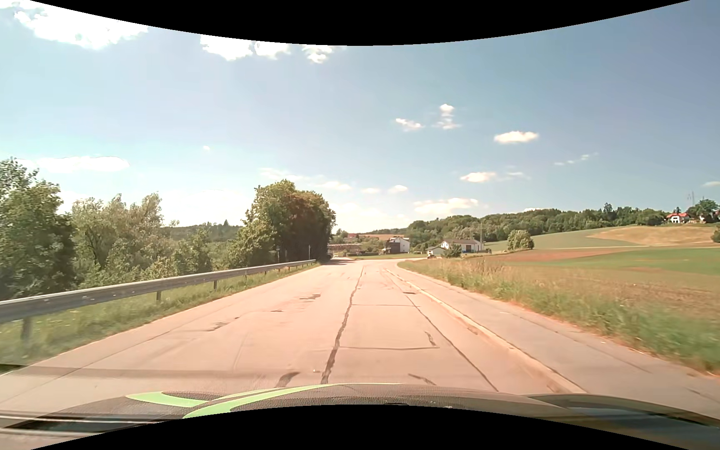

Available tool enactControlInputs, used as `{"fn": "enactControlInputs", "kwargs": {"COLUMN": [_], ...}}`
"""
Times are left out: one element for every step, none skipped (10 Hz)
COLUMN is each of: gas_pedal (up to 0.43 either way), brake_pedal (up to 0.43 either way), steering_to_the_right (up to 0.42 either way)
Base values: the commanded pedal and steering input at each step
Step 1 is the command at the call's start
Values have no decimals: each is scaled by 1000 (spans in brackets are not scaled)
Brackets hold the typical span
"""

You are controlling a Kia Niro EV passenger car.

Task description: Follow the waypoints while adhering to traffic rules and regulations

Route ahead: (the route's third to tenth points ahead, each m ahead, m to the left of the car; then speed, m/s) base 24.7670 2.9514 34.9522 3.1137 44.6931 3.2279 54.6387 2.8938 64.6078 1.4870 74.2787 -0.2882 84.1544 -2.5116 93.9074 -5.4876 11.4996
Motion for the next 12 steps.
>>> {"fn": "enactControlInputs", "kwargs": {"gas_pedal": [87, 87, 87, 87, 87, 87, 87, 87, 87, 87, 87, 87], "brake_pedal": [0, 0, 0, 0, 0, 0, 0, 0, 0, 0, 0, 0], "steering_to_the_right": [0, 0, 0, 0, 0, 0, 0, 2, 3, 3, 3, 3]}}
